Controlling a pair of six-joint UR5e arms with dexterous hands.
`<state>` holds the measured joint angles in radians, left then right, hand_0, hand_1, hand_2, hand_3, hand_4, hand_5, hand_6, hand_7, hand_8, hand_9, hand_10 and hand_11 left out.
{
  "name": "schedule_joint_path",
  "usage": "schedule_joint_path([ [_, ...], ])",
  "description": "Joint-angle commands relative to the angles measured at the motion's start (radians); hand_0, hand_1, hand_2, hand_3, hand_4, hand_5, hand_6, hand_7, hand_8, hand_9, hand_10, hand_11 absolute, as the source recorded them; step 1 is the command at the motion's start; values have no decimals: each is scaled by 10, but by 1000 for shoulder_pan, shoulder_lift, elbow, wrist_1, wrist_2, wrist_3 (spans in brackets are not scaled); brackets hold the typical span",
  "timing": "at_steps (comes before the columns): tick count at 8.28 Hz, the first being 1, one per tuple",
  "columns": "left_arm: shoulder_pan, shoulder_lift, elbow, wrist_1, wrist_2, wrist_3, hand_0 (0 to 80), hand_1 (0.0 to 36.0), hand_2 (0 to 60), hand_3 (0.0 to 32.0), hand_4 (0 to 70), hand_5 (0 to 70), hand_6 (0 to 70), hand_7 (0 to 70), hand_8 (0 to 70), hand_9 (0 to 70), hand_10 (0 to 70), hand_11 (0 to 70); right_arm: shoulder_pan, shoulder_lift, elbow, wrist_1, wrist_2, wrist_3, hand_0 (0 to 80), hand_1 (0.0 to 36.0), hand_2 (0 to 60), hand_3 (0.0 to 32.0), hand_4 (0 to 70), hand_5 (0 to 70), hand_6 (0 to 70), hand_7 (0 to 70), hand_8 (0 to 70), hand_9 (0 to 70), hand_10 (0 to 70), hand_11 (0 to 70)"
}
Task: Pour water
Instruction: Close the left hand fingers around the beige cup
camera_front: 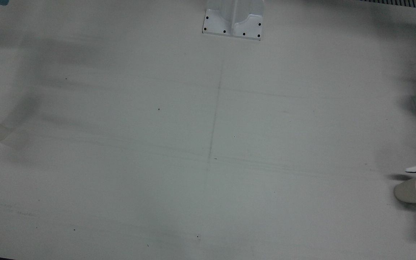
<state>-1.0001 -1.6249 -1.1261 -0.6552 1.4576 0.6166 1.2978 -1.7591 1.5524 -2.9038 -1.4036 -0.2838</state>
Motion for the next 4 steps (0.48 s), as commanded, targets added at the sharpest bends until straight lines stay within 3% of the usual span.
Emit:
schedule_joint_path([
  [1, 11, -7, -3, 18, -11, -2, 469, 172, 214, 0, 81, 613, 0, 0, 0, 0, 0, 0, 0, 0, 0, 0, 0, 0, 424, 98, 137, 0, 88, 223, 110, 219, 30, 80, 44, 73],
  [2, 11, -16, -3, 37, -14, -3, 465, 164, 232, 0, 90, 700, 0, 0, 0, 0, 0, 0, 0, 0, -2, -2, 1, 0, 430, 101, 134, 0, 86, 222, 108, 217, 30, 79, 45, 74],
  [3, 11, -21, -4, 52, -28, -6, 463, 156, 247, 0, 154, 700, 0, 1, 0, 0, 0, 3, 0, 0, -2, -2, 2, 0, 430, 101, 133, 0, 85, 220, 107, 214, 28, 77, 43, 73],
  [4, 12, -23, -4, 61, -28, -6, 469, 150, 256, 0, 319, 700, 12, 34, 0, 0, 10, 20, 0, 0, -2, 0, 2, 0, 430, 103, 137, 0, 82, 222, 105, 213, 29, 77, 45, 75],
])
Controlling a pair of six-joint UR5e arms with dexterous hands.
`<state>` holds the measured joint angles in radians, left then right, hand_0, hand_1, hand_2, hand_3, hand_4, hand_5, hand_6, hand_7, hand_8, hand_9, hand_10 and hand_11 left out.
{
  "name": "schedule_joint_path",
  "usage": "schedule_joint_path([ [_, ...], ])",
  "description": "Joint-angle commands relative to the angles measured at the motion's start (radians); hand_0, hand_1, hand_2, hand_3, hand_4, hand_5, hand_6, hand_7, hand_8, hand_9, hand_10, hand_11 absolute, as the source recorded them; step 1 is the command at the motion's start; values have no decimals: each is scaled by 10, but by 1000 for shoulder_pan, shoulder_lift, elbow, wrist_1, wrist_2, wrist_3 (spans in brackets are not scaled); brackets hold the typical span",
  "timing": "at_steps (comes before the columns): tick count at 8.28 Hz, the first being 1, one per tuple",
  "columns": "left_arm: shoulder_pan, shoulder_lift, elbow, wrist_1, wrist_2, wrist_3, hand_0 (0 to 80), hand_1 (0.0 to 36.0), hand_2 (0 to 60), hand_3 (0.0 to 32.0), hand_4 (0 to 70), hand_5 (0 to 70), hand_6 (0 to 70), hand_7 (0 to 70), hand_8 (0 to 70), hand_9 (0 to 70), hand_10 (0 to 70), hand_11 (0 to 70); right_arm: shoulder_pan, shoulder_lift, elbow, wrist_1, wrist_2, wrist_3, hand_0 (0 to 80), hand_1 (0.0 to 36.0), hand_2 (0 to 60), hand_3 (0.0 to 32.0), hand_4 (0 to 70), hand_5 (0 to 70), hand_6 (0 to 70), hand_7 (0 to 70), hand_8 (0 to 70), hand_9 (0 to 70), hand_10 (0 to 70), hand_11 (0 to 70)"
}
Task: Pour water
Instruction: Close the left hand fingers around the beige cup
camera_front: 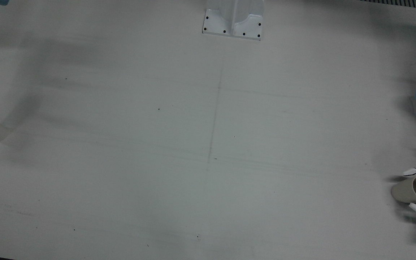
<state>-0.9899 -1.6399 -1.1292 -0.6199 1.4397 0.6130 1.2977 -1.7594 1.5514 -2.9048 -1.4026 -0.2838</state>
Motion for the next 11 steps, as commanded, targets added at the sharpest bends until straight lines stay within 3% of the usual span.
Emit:
schedule_joint_path([
  [1, 0, -14, -1, 38, -10, -4, 483, 169, 294, 0, 429, 700, 35, 64, 0, 0, 27, 45, 0, 0, -1, -1, 4, 0, 435, 106, 138, 0, 79, 227, 105, 213, 28, 77, 45, 75],
  [2, 0, -14, -4, 42, -10, -6, 528, 265, 486, 0, 476, 700, 51, 81, 0, 9, 40, 71, 0, 0, 1, 1, 4, 2, 435, 107, 140, 0, 78, 227, 105, 213, 27, 76, 43, 73],
  [3, 0, -14, -7, 42, -10, -7, 519, 360, 600, 0, 508, 700, 59, 89, 3, 12, 45, 82, 2, 0, 1, -1, 4, 3, 439, 109, 138, 0, 72, 227, 103, 212, 27, 75, 43, 74],
  [5, 0, -14, -14, 38, -10, -63, 493, 360, 600, 0, 568, 700, 59, 99, 1, 8, 48, 87, 17, 0, 4, 3, 16, 21, 457, 127, 145, 0, 48, 221, 95, 204, 25, 73, 43, 76],
  [9, -1, -12, -139, 147, -15, -191, 508, 360, 600, 0, 558, 700, 60, 104, 2, 9, 45, 85, 51, -64, -26, 16, 1, 63, 468, 151, 162, 0, 32, 186, 86, 165, 30, 55, 23, 49],
  [10, -1, -12, -174, 178, -15, -214, 513, 360, 600, 0, 560, 700, 61, 107, 2, 9, 44, 84, 35, -48, -128, 68, 2, 54, 466, 152, 169, 0, 15, 155, 78, 143, 33, 50, 32, 62],
  [11, -3, -12, -202, 208, -15, -242, 517, 360, 600, 0, 557, 700, 62, 109, 2, 10, 45, 86, 31, 13, -271, 195, 1, 28, 465, 154, 170, 0, 0, 121, 67, 122, 27, 39, 39, 72],
])
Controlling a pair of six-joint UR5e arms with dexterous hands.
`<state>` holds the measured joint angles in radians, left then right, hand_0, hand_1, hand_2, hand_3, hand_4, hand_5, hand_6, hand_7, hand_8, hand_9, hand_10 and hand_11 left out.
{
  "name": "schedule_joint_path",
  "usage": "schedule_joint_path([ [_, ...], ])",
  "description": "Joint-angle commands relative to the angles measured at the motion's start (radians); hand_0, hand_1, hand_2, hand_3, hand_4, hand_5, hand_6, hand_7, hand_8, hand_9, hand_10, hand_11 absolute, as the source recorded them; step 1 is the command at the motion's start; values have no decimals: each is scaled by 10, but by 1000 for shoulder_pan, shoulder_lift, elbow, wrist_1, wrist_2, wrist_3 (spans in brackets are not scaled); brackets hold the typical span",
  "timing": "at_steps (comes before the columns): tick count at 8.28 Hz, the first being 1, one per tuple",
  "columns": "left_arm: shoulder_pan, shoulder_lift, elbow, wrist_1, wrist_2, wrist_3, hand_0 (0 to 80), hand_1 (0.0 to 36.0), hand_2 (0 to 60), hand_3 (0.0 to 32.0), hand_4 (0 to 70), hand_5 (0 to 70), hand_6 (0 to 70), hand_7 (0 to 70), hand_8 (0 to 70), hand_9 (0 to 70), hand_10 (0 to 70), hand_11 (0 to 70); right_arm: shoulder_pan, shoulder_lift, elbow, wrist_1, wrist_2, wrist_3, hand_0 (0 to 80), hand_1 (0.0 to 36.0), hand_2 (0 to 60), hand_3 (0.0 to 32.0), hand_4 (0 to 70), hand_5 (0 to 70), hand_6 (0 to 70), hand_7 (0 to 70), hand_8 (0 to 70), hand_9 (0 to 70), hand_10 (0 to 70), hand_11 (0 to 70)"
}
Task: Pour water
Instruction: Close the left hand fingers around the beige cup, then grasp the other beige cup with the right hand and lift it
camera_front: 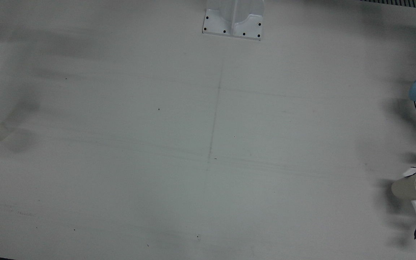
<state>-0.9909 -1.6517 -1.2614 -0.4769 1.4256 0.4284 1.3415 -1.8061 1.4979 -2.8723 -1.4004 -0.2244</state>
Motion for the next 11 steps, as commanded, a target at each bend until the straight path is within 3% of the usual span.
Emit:
schedule_joint_path([
  [1, -3, 4, -82, 72, -1, -81, 530, 360, 600, 0, 545, 700, 59, 108, 1, 11, 43, 84, -34, 94, -293, 236, 0, -47, 487, 191, 221, 0, 53, 161, 93, 147, 14, 40, 37, 73],
  [2, -5, 12, -108, 90, -1, -106, 550, 360, 600, 0, 542, 700, 58, 109, 2, 13, 43, 87, -42, 100, -298, 244, 3, -106, 512, 221, 238, 0, 66, 190, 100, 158, 10, 24, 32, 69],
  [5, -5, 16, -119, 119, -55, -175, 558, 360, 600, 0, 523, 700, 56, 109, 2, 13, 43, 88, -140, 170, -317, 249, 14, -268, 496, 199, 208, 0, 46, 171, 80, 127, 6, 11, 25, 56],
  [6, -6, 16, -115, 129, -59, -197, 549, 360, 600, 0, 516, 700, 55, 106, 1, 11, 43, 87, -178, 222, -390, 251, 17, -279, 482, 180, 181, 0, 3, 145, 52, 99, 0, 5, 21, 51],
  [8, -5, 45, -119, 126, -59, -197, 543, 360, 600, 0, 499, 700, 51, 99, 0, 9, 44, 87, -218, 225, -432, 272, 69, -276, 478, 179, 152, 0, 0, 105, 9, 61, 0, 0, 21, 52],
  [11, -6, 61, -121, 112, -60, -198, 543, 360, 600, 0, 488, 700, 50, 99, 0, 8, 43, 86, -315, 241, -426, 274, 135, -280, 484, 184, 151, 0, 0, 114, 16, 73, 0, 0, 21, 52],
])
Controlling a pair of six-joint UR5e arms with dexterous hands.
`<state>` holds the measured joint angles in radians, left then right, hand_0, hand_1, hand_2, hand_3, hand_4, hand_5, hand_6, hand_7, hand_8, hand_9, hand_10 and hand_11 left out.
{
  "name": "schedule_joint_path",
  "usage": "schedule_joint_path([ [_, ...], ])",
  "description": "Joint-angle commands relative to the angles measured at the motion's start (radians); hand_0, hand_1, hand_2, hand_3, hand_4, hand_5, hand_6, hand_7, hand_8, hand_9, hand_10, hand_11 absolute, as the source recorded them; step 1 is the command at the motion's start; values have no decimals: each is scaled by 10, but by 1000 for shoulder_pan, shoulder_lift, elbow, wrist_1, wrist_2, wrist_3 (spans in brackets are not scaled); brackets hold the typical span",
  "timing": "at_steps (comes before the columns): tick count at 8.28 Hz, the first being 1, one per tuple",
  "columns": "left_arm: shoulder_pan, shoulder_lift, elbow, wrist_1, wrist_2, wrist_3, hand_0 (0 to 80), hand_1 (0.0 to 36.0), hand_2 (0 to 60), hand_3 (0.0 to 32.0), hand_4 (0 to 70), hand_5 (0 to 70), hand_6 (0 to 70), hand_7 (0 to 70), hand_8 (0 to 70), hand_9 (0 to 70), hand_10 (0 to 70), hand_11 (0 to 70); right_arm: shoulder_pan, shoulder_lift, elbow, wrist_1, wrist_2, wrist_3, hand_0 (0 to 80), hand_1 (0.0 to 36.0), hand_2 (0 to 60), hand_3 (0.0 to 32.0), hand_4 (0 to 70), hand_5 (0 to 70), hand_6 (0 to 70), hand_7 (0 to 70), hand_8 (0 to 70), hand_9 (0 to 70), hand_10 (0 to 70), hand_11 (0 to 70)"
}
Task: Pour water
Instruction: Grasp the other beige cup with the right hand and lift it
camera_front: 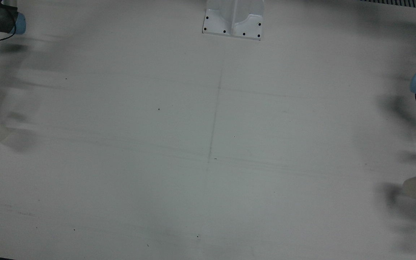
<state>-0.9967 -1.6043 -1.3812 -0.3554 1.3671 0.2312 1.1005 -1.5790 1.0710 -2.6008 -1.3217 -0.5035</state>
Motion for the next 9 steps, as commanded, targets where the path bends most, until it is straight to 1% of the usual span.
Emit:
schedule_joint_path([
  [1, 0, 15, -1, -13, -2, -1, 546, 360, 600, 0, 485, 700, 50, 99, 0, 9, 43, 86, -118, 31, 0, 1, 91, -1, 489, 190, 152, 0, 0, 124, 19, 82, 0, 2, 22, 54],
  [3, -2, 24, 7, -23, -2, -1, 536, 360, 600, 0, 471, 700, 48, 96, 0, 7, 43, 86, -191, 54, 16, -1, 159, 0, 513, 223, 186, 0, 0, 162, 40, 116, 0, 9, 33, 72],
  [4, 0, 38, 8, -36, -2, -1, 534, 360, 600, 0, 469, 700, 47, 94, 0, 7, 43, 86, -201, 53, 47, -1, 191, 2, 562, 272, 228, 0, 0, 254, 80, 189, 33, 75, 74, 137],
  [5, 0, 46, 11, -43, -3, 0, 534, 360, 600, 0, 474, 700, 51, 100, 0, 9, 45, 88, -203, 45, 90, -13, 225, 2, 678, 316, 266, 0, 30, 618, 262, 449, 279, 413, 323, 489],
  [6, 0, 47, 14, -47, -3, 0, 529, 360, 600, 0, 471, 700, 50, 100, 0, 10, 46, 89, -203, 22, 142, -24, 249, -1, 800, 358, 378, 0, 180, 700, 542, 700, 590, 700, 669, 700],
  [7, 0, 49, 16, -47, -16, 0, 524, 360, 600, 0, 470, 700, 51, 99, 0, 8, 46, 88, -203, -7, 192, -51, 259, -3, 800, 360, 539, 0, 267, 700, 668, 700, 700, 700, 700, 700],
  [8, 1, 49, 16, -45, -20, 0, 522, 360, 600, 0, 470, 700, 52, 99, 0, 9, 46, 88, -203, -27, 240, -102, 259, -3, 800, 360, 600, 0, 258, 700, 668, 700, 700, 700, 700, 700],
  [9, 4, 47, 11, -43, -20, 2, 521, 360, 600, 0, 477, 700, 55, 105, 1, 10, 47, 88, -202, -48, 285, -131, 257, -3, 800, 360, 600, 0, 233, 700, 651, 700, 683, 700, 700, 700],
])
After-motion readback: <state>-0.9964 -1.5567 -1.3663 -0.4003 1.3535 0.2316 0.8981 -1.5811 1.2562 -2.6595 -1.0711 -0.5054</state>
